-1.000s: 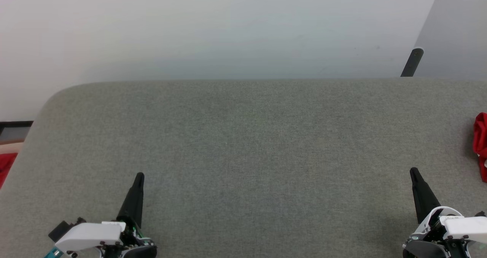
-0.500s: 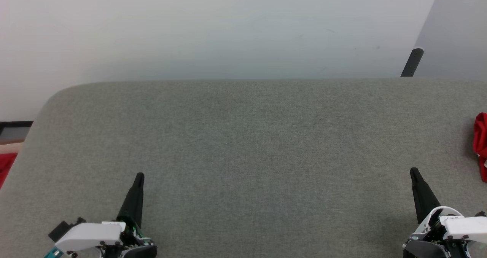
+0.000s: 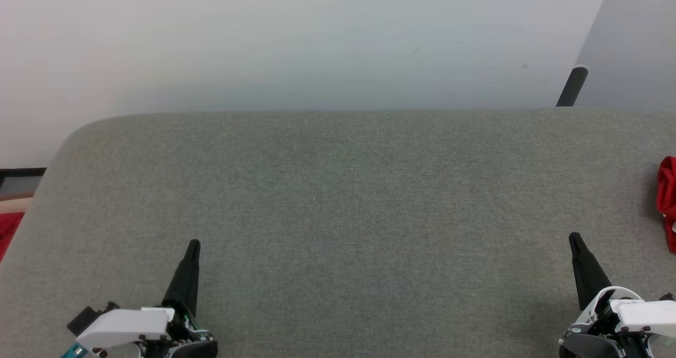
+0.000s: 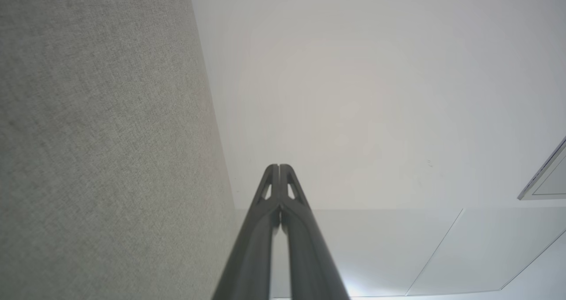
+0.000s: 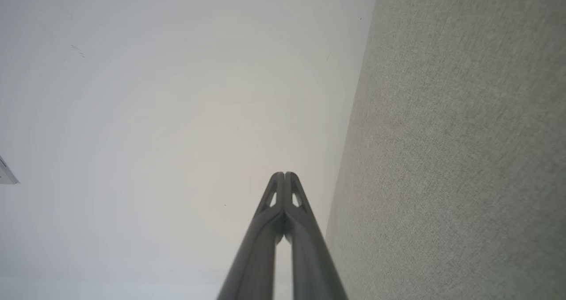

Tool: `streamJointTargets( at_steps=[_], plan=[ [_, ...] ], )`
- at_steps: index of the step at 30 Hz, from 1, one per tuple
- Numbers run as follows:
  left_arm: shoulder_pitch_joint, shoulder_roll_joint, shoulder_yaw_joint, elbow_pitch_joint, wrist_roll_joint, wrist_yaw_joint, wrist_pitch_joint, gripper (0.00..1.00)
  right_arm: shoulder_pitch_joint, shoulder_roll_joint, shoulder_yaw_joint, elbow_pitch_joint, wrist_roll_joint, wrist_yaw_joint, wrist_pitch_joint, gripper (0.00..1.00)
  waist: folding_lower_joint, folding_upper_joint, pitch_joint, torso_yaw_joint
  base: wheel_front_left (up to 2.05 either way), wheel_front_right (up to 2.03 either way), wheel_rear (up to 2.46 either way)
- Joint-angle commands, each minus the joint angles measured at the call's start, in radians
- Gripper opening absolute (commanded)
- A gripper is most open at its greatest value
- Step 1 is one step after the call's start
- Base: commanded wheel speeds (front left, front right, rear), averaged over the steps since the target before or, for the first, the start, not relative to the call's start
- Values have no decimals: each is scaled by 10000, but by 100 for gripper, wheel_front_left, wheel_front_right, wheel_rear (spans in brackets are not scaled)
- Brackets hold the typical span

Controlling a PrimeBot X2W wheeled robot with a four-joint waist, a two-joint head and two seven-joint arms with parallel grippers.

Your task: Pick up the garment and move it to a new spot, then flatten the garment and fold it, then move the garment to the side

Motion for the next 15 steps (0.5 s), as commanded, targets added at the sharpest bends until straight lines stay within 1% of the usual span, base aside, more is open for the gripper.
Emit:
streamJointTargets(
  at_steps=[1, 15],
  plan=[
    [-89, 1, 24, -19, -34, -4, 12, 0, -25, 37, -1, -15, 39, -3, 22, 0, 0, 0, 0, 0, 0, 0, 0],
    [-89, 1, 24, -19, -34, -4, 11, 0, -25, 37, 0, -16, 39, -3, 21, 0, 0, 0, 0, 0, 0, 0, 0]
  ],
)
